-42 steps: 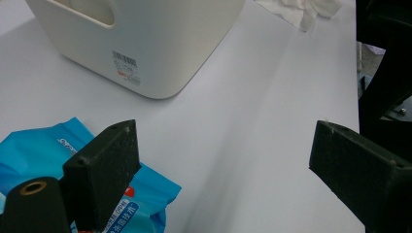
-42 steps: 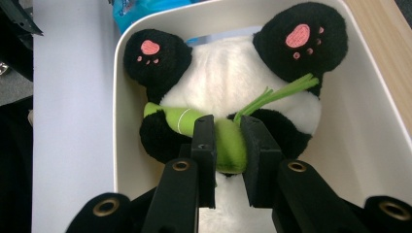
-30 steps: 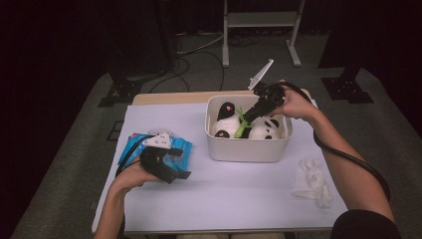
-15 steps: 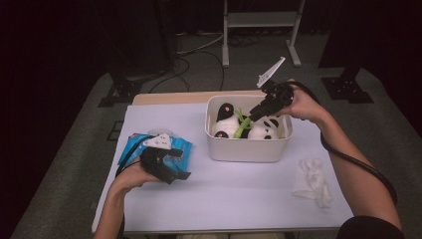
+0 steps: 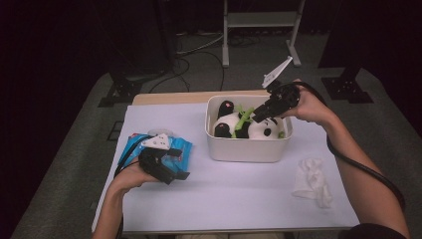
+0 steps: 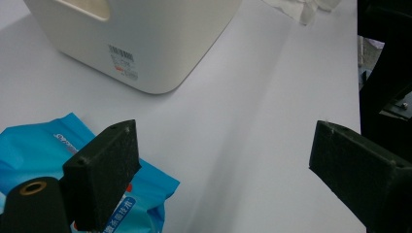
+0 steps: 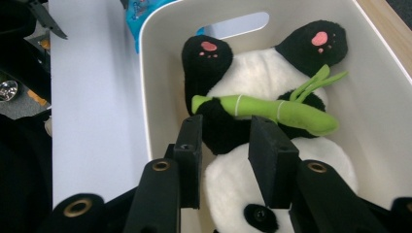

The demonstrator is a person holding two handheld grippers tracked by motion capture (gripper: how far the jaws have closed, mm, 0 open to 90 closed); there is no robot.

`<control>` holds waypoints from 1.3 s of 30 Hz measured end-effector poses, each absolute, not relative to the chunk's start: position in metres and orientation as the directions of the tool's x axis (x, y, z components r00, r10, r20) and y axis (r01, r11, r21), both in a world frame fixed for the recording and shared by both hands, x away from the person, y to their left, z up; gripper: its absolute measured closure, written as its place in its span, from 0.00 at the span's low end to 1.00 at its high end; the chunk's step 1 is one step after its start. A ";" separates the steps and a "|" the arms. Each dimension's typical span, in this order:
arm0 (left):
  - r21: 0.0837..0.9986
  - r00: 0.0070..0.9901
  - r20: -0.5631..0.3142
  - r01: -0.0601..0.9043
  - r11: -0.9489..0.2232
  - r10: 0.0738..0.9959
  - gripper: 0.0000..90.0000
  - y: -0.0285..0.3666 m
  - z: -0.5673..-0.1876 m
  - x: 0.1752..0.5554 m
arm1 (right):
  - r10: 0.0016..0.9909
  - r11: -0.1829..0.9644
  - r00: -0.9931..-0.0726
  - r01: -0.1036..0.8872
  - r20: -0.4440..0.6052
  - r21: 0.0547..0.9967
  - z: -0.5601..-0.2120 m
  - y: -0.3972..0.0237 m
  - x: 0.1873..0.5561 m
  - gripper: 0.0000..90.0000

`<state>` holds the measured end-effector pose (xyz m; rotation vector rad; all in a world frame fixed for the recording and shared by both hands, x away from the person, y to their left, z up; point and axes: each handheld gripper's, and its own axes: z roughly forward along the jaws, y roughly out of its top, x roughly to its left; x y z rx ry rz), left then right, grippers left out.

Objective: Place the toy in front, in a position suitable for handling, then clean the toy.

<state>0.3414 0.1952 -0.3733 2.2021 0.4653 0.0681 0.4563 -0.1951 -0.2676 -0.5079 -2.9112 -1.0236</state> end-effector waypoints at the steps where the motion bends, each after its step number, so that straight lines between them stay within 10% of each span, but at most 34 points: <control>1: 0.772 0.928 -0.115 0.309 -0.555 0.355 0.11 0.196 -0.373 0.341 | 0.294 0.732 -0.949 0.302 0.117 0.611 -0.267 -0.196 0.454 0.72; 39: 0.765 0.933 -0.114 0.301 -0.569 0.341 0.11 0.187 -0.374 0.340 | 0.355 0.658 -0.930 0.322 0.097 0.681 -0.271 -0.255 0.394 0.65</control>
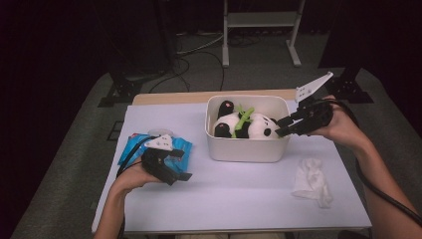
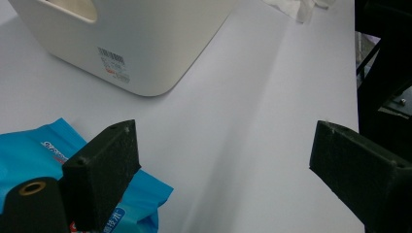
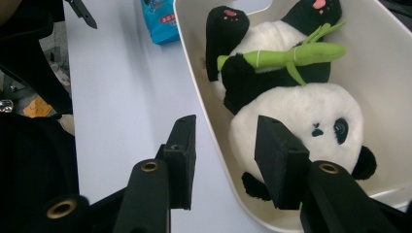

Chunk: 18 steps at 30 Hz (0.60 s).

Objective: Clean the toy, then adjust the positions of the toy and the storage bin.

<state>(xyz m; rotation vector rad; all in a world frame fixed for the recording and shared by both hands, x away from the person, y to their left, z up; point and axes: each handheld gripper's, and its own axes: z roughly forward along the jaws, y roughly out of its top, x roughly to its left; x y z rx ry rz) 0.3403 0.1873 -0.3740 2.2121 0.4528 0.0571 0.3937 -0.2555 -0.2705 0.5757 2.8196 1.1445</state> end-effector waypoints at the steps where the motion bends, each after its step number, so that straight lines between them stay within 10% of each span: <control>1: 0.767 0.933 -0.119 0.304 -0.566 0.340 0.11 0.187 -0.375 0.340 | 0.354 0.656 -0.930 0.322 0.098 0.683 -0.272 -0.256 0.393 0.65; 18: 0.759 0.931 -0.118 0.309 -0.573 0.346 0.11 0.189 -0.376 0.339 | 0.361 0.640 -0.925 0.339 0.119 0.690 -0.288 -0.263 0.378 0.64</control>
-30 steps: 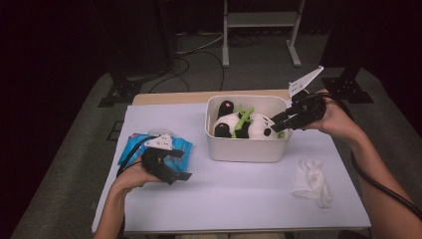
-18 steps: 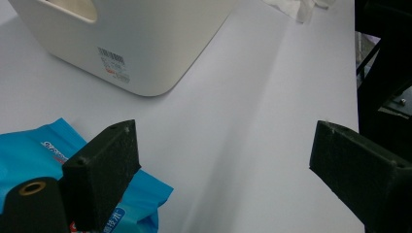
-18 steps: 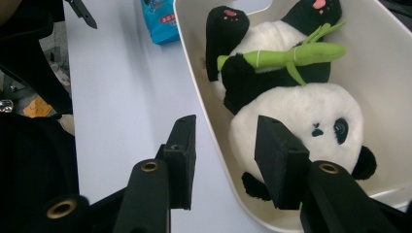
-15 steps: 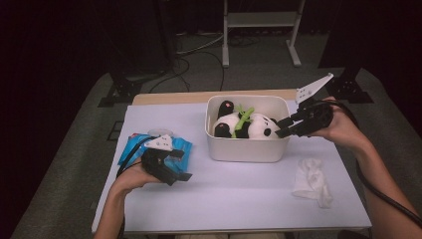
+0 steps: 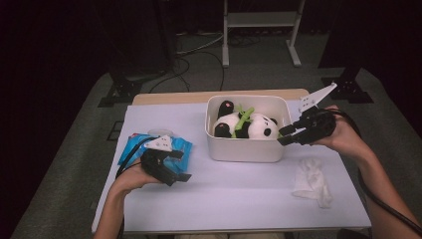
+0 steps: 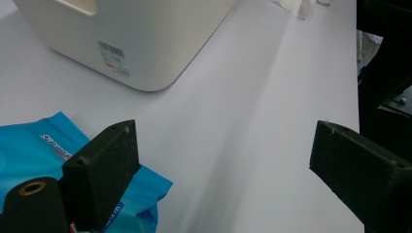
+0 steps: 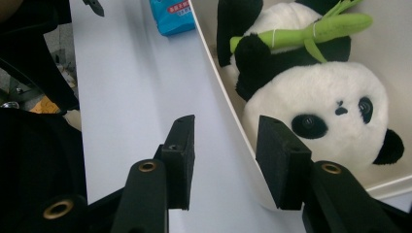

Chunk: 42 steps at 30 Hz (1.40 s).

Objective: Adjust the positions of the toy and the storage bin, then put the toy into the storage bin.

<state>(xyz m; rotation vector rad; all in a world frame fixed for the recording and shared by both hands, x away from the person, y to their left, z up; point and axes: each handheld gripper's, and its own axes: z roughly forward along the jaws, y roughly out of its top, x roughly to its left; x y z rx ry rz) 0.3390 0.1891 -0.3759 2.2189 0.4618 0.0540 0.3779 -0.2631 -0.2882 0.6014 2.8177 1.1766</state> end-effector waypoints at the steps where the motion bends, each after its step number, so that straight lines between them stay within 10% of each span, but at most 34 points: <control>1: 0.759 0.932 -0.116 0.306 -0.575 0.343 0.11 0.189 -0.375 0.339 | 0.361 0.641 -0.925 0.340 0.120 0.688 -0.289 -0.264 0.377 0.64; 42: 0.767 0.930 -0.109 0.304 -0.565 0.352 0.11 0.190 -0.373 0.337 | 0.436 0.528 -0.874 0.440 0.212 0.727 -0.349 -0.313 0.341 0.63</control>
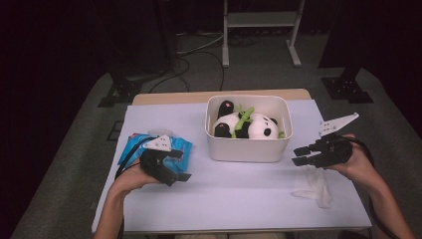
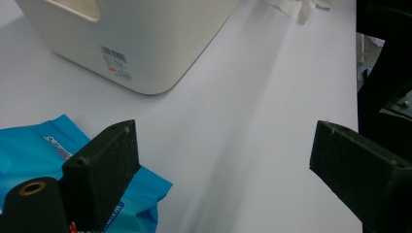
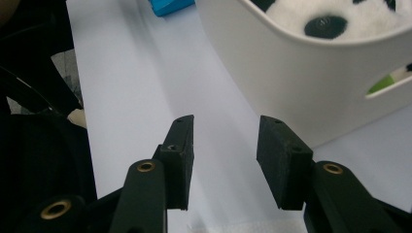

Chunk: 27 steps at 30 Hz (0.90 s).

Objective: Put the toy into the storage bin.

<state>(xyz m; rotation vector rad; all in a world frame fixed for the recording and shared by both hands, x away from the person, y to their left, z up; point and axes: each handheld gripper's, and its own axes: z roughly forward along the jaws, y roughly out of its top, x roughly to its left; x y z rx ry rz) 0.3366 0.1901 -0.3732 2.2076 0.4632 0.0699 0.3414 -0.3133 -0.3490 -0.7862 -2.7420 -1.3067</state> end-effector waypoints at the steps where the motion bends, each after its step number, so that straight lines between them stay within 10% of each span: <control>1: 0.765 0.928 -0.110 0.308 -0.565 0.356 0.11 0.190 -0.373 0.337 | 0.440 0.523 -0.871 0.445 0.217 0.727 -0.351 -0.314 0.341 0.63; 27: 0.764 0.926 -0.110 0.311 -0.565 0.360 0.11 0.193 -0.373 0.336 | 0.463 0.476 -0.840 0.505 0.283 0.720 -0.386 -0.329 0.327 0.62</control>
